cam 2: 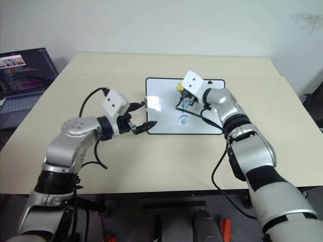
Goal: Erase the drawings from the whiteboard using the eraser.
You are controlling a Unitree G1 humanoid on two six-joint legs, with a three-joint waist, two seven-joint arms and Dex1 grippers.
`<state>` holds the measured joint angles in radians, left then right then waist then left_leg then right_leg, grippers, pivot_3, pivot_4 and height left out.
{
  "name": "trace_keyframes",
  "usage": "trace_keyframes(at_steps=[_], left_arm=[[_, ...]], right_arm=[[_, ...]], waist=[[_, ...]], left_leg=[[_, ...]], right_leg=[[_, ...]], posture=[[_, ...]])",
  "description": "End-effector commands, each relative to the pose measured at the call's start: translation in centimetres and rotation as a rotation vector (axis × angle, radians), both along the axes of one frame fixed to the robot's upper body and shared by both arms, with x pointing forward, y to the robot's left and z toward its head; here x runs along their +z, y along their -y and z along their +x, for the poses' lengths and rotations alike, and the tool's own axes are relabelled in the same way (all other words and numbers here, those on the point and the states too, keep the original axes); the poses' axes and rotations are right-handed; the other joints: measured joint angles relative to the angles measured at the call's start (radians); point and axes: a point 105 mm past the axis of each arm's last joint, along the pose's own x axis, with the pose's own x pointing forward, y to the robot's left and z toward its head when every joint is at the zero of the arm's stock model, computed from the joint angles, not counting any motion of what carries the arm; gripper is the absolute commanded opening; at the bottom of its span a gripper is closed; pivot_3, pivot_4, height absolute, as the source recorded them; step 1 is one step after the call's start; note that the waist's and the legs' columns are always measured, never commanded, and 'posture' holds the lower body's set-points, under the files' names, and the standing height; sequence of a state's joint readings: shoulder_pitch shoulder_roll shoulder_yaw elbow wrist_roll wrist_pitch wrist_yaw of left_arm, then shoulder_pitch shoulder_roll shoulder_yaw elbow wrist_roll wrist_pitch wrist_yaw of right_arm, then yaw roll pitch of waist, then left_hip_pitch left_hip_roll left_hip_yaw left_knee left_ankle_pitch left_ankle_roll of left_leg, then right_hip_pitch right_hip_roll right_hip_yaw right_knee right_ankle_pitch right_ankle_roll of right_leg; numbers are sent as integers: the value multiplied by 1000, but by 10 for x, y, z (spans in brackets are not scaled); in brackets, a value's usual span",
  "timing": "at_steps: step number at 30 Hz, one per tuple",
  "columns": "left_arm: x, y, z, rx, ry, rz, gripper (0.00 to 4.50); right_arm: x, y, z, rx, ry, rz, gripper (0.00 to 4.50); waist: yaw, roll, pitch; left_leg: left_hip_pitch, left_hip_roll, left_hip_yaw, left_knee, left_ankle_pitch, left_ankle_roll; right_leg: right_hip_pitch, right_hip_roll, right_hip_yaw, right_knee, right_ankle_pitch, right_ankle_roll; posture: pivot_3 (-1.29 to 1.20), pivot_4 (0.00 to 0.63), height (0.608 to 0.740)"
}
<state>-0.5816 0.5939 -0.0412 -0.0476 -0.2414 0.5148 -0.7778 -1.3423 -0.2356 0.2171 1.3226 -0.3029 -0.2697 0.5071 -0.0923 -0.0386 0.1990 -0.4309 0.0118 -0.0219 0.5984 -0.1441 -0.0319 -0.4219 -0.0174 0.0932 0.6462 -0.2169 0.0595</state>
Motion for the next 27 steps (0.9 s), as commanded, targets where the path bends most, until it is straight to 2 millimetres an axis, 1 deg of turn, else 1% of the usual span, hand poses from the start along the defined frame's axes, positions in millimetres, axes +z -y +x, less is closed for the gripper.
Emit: trace_keyframes(at_steps=[1,4,6,10,12,19,25,27], left_arm=[[18,0,-2,-12,65,-8,4500],[19,-1,-2,-6,71,-8,4500],[19,-1,-2,-5,73,-9,4500],[20,0,-1,-6,77,-11,4500],[20,0,0,-6,79,-11,4500],[21,1,1,-8,81,-10,4500],[21,2,1,-14,85,-8,4500],[21,3,1,-16,85,-9,4500]], right_arm=[[-9,0,-2,14,-24,-39,1087],[-10,3,-1,6,-21,-46,1087],[-6,6,0,-7,-10,-45,1087],[12,18,7,-79,49,-5,1087],[16,25,8,-97,55,0,1087],[17,45,10,-139,50,-12,1087],[16,49,10,-149,51,-13,1087],[13,46,9,-134,39,-22,1087]], waist=[[0,0,0],[0,0,0],[0,0,0],[1,0,0],[2,0,0],[6,0,0],[5,0,0],[5,0,0]], left_leg=[[0,0,0,0,0,0],[0,0,0,0,0,0],[0,0,0,0,0,0],[0,0,0,0,0,0],[0,0,0,0,0,0],[0,-1,0,1,0,0],[0,-1,0,1,0,0],[0,-1,0,1,0,0]], right_leg=[[0,0,0,0,0,0],[0,0,0,0,0,0],[0,0,0,0,0,0],[0,0,0,0,0,0],[0,0,0,0,0,0],[1,0,0,0,0,0],[1,0,0,0,0,0],[1,0,0,0,0,0]], posture=[[0,150,740],[0,150,740],[0,150,740],[0,150,740],[0,150,740],[0,150,740],[0,150,740],[0,150,740]])
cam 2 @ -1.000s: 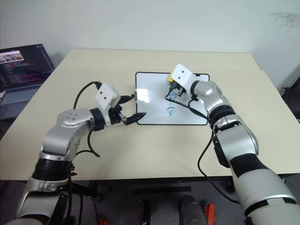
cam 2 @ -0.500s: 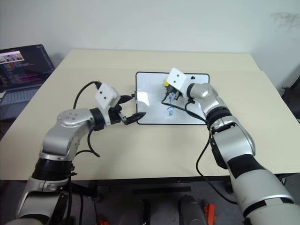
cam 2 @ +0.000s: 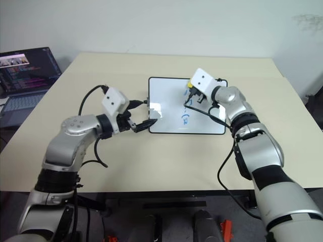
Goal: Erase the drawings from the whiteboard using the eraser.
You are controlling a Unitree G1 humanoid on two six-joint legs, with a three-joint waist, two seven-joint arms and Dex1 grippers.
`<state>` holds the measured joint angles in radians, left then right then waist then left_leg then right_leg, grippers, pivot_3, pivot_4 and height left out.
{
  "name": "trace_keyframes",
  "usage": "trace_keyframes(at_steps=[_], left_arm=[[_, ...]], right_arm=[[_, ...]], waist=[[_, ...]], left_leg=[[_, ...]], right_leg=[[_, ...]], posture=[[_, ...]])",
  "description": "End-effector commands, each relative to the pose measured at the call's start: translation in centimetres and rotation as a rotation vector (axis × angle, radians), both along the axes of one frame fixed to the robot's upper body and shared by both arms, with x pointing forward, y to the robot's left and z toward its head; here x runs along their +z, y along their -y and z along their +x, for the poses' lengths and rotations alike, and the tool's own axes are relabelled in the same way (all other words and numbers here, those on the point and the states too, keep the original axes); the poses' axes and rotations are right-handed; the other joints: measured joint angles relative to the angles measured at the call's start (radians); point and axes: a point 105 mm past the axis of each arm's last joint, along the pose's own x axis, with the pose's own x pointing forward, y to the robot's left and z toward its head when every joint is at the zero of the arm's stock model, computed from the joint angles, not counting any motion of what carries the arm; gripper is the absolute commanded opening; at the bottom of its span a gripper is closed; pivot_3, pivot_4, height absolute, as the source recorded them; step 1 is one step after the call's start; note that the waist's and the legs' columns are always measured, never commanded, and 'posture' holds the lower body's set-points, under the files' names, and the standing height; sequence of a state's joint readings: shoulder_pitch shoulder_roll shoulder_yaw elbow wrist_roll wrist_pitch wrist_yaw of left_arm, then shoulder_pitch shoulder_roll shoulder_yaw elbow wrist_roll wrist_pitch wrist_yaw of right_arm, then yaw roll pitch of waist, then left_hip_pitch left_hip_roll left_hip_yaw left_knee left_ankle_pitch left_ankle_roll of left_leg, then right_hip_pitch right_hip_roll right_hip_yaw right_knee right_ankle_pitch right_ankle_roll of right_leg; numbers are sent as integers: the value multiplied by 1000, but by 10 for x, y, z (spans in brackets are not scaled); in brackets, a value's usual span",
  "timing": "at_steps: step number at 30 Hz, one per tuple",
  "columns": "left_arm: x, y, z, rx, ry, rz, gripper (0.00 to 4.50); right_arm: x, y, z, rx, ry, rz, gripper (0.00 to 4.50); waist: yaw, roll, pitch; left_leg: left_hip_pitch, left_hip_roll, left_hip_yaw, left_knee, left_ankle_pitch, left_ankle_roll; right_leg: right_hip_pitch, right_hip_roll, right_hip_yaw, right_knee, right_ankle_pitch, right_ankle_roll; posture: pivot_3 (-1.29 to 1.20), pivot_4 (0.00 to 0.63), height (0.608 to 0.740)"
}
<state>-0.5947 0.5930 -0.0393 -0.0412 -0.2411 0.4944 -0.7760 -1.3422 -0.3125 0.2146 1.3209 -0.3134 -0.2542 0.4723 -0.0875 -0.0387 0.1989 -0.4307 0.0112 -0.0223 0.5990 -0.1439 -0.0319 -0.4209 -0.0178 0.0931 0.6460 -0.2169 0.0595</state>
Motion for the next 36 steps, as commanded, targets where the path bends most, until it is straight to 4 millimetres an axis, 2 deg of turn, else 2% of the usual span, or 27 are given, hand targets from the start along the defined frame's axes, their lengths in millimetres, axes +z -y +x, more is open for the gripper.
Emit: trace_keyframes(at_steps=[1,6,11,26,33,36], left_arm=[[15,2,0,-12,57,-6,4500],[16,3,0,-15,57,-7,4500],[15,3,0,-14,58,-6,4500],[14,5,0,-22,58,1,4500],[14,5,-1,-27,57,3,4500],[13,5,-1,-26,56,4,4500]], right_arm=[[1,6,1,-11,-6,-14,1087],[-14,-19,-7,95,-49,-60,1087],[-25,-25,-11,125,-80,-83,1087],[-31,-17,-11,125,-100,-124,1086],[-6,8,1,-26,-8,-78,1086],[-2,13,2,-35,-5,-70,1085]], waist=[[0,0,0],[-3,0,0],[-14,0,0],[-21,0,0],[-18,0,0],[-10,0,0]], left_leg=[[0,0,0,0,0,0],[0,0,0,0,0,0],[1,0,0,0,0,0],[1,0,0,0,0,0],[1,0,0,0,0,0],[1,0,0,1,0,0]], right_leg=[[0,0,0,0,0,0],[0,0,0,0,0,0],[0,0,0,1,0,0],[0,0,0,1,0,0],[1,0,0,1,0,0],[1,0,0,1,0,0]], posture=[[0,150,740],[0,150,740],[0,150,740],[0,150,740],[0,150,740],[0,150,740]])
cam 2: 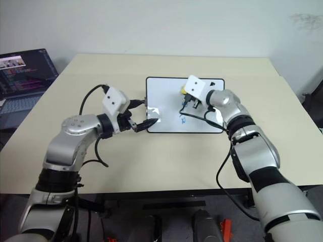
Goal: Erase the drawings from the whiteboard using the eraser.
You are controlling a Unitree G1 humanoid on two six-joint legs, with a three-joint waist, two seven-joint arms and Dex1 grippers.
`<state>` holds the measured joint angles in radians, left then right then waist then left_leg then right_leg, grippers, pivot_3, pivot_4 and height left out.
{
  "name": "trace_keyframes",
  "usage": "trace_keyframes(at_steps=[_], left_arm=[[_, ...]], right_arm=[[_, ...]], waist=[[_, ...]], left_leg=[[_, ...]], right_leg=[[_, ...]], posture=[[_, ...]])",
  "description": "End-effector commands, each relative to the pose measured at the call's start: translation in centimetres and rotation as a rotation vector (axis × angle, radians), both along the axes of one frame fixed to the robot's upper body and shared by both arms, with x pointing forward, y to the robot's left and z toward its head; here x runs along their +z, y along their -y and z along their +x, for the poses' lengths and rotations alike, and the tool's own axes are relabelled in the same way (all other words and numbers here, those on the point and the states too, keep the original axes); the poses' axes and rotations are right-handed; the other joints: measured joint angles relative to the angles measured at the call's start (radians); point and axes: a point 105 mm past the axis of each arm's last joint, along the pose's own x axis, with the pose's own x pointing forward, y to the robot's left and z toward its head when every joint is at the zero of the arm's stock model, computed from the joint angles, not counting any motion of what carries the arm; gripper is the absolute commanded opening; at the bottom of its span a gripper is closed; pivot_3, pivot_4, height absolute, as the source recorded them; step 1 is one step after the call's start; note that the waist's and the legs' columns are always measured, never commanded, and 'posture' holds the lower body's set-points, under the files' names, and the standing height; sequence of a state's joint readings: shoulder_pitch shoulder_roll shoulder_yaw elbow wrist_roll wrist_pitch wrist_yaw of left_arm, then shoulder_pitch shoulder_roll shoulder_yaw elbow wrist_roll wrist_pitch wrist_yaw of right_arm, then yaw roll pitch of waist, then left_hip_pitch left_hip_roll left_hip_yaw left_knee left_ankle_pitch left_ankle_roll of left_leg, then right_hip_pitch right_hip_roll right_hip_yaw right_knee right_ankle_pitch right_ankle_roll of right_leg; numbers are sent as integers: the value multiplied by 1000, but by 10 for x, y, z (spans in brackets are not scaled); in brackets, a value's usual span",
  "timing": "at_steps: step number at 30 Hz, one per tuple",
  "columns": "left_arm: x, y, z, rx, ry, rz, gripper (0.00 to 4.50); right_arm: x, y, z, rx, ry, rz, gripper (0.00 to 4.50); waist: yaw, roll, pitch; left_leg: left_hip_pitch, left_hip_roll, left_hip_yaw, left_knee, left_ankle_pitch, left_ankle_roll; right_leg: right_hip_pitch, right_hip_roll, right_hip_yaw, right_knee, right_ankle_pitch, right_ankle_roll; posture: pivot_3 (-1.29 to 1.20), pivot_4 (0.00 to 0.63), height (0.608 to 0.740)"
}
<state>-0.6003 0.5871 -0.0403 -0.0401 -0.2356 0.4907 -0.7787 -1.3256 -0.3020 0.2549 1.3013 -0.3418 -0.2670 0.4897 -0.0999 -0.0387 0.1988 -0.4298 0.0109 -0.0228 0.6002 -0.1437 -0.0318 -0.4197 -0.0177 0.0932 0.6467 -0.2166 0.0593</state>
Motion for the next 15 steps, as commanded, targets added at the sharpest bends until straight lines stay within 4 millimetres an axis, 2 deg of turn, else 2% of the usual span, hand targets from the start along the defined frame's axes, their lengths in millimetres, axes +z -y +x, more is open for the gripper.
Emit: trace_keyframes(at_steps=[1,15], left_arm=[[12,3,-1,-20,49,4,4500],[12,2,-1,-19,49,7,4500]], right_arm=[[8,23,5,-82,7,0,1085],[14,32,10,-156,22,32,1084]], waist=[[3,0,0],[10,0,0]], left_leg=[[0,0,0,1,0,0],[0,0,0,2,0,0]], right_leg=[[0,0,0,0,0,0],[0,0,0,0,0,0]], posture=[[0,150,740],[0,150,740]])
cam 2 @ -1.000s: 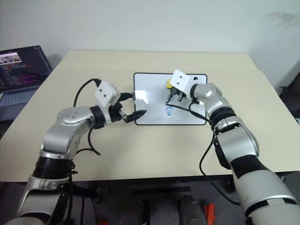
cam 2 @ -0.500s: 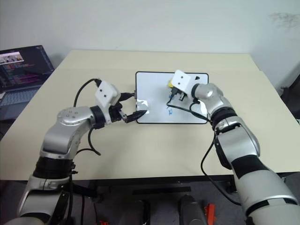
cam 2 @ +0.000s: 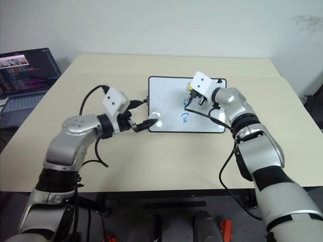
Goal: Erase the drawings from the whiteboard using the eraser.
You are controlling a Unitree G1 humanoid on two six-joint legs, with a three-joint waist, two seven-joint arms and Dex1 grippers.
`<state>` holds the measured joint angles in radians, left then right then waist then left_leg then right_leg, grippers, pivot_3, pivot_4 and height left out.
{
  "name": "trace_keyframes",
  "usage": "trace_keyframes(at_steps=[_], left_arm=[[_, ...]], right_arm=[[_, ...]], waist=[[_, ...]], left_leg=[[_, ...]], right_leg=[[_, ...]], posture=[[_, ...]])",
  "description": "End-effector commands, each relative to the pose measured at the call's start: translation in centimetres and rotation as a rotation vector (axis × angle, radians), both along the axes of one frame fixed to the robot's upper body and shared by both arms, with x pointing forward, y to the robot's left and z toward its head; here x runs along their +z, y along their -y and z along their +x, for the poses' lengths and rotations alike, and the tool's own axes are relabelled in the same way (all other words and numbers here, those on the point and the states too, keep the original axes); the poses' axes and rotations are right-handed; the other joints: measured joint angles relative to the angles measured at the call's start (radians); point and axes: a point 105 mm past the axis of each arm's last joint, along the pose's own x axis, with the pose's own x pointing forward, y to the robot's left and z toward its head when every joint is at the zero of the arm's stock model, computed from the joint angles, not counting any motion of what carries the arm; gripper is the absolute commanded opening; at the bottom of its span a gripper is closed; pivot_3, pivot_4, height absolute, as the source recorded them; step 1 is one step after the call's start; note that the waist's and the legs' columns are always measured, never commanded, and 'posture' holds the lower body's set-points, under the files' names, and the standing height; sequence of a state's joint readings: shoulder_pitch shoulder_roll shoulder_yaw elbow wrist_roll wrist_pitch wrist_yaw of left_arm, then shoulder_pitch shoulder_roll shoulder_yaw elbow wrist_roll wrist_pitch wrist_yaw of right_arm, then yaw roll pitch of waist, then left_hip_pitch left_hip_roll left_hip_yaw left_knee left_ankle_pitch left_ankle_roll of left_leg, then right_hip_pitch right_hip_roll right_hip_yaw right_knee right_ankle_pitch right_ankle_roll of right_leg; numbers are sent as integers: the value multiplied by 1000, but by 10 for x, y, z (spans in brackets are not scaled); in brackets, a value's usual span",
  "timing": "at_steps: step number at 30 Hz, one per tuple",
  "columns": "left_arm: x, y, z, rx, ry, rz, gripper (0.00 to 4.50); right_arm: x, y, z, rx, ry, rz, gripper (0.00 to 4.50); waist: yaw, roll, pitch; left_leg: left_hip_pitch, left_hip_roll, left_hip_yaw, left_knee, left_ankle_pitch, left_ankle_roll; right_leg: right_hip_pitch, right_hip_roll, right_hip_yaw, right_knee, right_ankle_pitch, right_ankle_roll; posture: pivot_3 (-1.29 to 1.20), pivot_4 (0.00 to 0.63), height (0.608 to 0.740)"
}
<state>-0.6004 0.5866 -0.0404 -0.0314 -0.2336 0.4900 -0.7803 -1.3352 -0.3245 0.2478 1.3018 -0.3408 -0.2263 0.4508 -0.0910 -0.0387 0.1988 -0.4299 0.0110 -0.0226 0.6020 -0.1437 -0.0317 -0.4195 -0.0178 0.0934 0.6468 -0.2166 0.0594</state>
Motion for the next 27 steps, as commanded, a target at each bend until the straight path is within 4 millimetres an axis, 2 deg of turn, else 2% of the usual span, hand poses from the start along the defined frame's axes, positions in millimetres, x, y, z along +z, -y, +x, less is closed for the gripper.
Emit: trace_keyframes(at_steps=[1,6,13,21,25,27], left_arm=[[13,3,-2,-22,56,7,4500],[13,3,-3,-20,55,9,4500],[12,4,-2,-20,53,8,4500],[11,5,-2,-20,54,8,4500],[11,5,-2,-19,57,9,4500],[11,4,-2,-18,57,10,4500]], right_arm=[[8,15,5,-85,3,36,1084],[8,-2,3,-46,-28,79,1084],[-9,-41,-4,53,-78,68,1084],[-10,-78,-13,135,-86,96,1084],[-10,-81,-13,133,-81,104,1084],[-7,-72,-9,101,-68,109,1084]], waist=[[1,0,0],[1,0,0],[-27,0,0],[-46,0,0],[-50,0,0],[-49,0,0]], left_leg=[[0,0,0,0,0,0],[0,0,0,0,0,0],[1,1,1,0,0,0],[2,2,-1,0,0,0],[2,2,-1,-1,0,0],[2,2,-1,-1,0,0]], right_leg=[[0,0,0,0,0,0],[0,0,0,0,0,0],[0,0,0,1,0,0],[0,3,1,1,2,-2],[0,3,1,1,2,-2],[0,3,1,1,2,-2]], posture=[[0,150,740],[0,150,740],[0,150,740],[0,150,740],[0,150,740],[0,150,740]])
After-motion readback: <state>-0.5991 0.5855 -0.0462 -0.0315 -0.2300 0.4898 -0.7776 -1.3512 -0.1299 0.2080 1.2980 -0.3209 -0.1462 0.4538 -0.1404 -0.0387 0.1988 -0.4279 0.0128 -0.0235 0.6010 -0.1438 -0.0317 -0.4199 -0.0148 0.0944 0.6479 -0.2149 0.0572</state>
